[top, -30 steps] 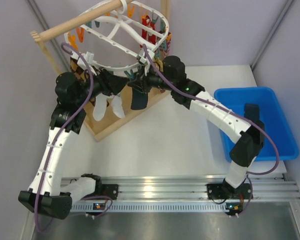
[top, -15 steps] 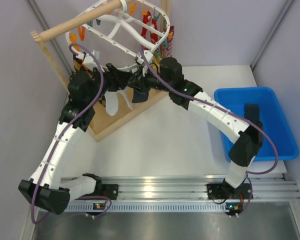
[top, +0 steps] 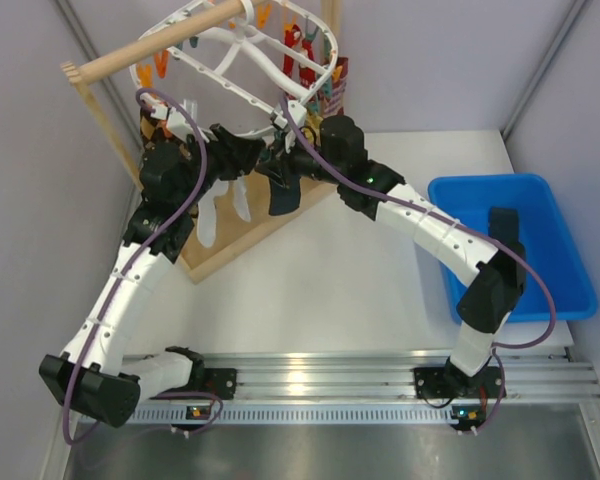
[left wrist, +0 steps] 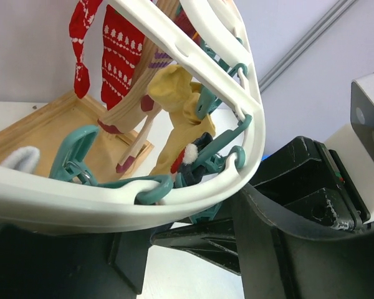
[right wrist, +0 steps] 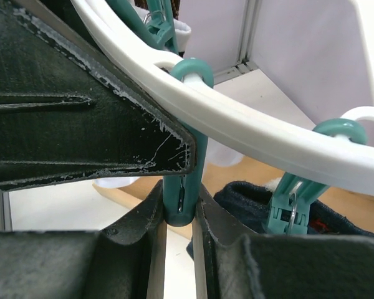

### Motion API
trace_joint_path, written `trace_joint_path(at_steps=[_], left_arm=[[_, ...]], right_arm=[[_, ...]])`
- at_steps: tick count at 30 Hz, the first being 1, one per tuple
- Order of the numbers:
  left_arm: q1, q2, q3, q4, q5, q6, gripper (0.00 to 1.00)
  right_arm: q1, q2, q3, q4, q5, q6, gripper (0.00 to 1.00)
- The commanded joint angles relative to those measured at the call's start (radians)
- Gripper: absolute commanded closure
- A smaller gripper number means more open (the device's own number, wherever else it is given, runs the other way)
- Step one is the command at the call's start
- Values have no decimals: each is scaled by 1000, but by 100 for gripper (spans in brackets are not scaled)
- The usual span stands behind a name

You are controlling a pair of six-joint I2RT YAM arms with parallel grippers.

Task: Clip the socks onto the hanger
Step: Open the clamp at the hanger.

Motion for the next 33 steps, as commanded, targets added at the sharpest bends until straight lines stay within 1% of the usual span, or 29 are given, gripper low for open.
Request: trace_joint_path(at_steps=[1, 2, 3, 5, 6, 7, 8, 9, 11, 12, 13, 16, 17, 19, 20, 22, 24, 25, 26, 27, 28, 29, 31, 32, 33], left_arm=[[6, 30, 19, 131, -39, -19, 45], [6, 38, 20, 131, -40, -19, 51], [6, 38, 26, 130, -40, -17, 53], [6, 47, 31, 127, -40, -13, 62], [6, 50, 34, 122, -36, -10, 72], [6, 53, 34, 116, -36, -5, 76], [6, 52, 34, 111, -36, -4, 79], [6, 52, 34, 101, -33, -2, 86], [4, 49, 33, 91, -30, 4, 93], [6, 49, 30, 84, -30, 4, 99], [7, 47, 28, 82, -27, 4, 100], [7, 43, 19, 79, -13, 4, 100], [7, 41, 17, 79, -16, 3, 100], [7, 41, 16, 79, -15, 3, 100], [7, 41, 16, 79, -13, 4, 100], [7, 41, 14, 79, -15, 6, 100], [7, 44, 13, 79, -7, 6, 100], [7, 46, 11, 79, -4, 6, 100], [7, 47, 10, 79, -3, 7, 100], [7, 46, 7, 79, -3, 9, 100], [7, 46, 5, 79, -1, 10, 100], [7, 44, 2, 79, 0, 13, 100], [7, 43, 0, 81, 0, 18, 100], [9, 41, 0, 81, 8, 23, 100], [9, 40, 0, 79, 10, 29, 100]], right_arm=[[24, -18, -5, 49, -18, -8, 100], [27, -21, -10, 51, -18, -10, 100], [29, -23, -11, 51, -17, -13, 100], [30, -26, -25, 52, -18, -23, 100], [30, -29, -27, 53, -23, -25, 100], [29, -29, -28, 49, -23, -28, 100], [30, -32, -28, 42, -21, -30, 98], [29, -32, -28, 37, -21, -30, 91], [24, -41, -36, 34, -23, -31, 75], [21, -47, -40, 34, -23, -31, 72], [18, -52, -46, 34, -23, -30, 66], [-3, -63, -60, 33, -44, -14, 58], [-20, -69, -63, 34, -64, -11, 52], [-37, -79, -74, 36, -86, -1, 46], [-58, -92, -83, 36, -102, 3, 40], [-84, -107, -91, 20, -154, 7, 34], [-143, -135, -96, -12, -226, 15, 23], [-166, -156, -106, -38, -257, 29, 11], [-222, -168, -114, -46, -314, 39, 4], [-251, -182, -126, -55, -337, 44, 0], [-281, -199, -152, -75, -354, 73, 0], [-342, -231, -163, -93, -381, 76, 0], [-405, -282, -195, -144, -386, 72, 0], [-470, -297, -209, -197, -385, 64, 0], [-508, -314, -221, -226, -379, 58, 0]])
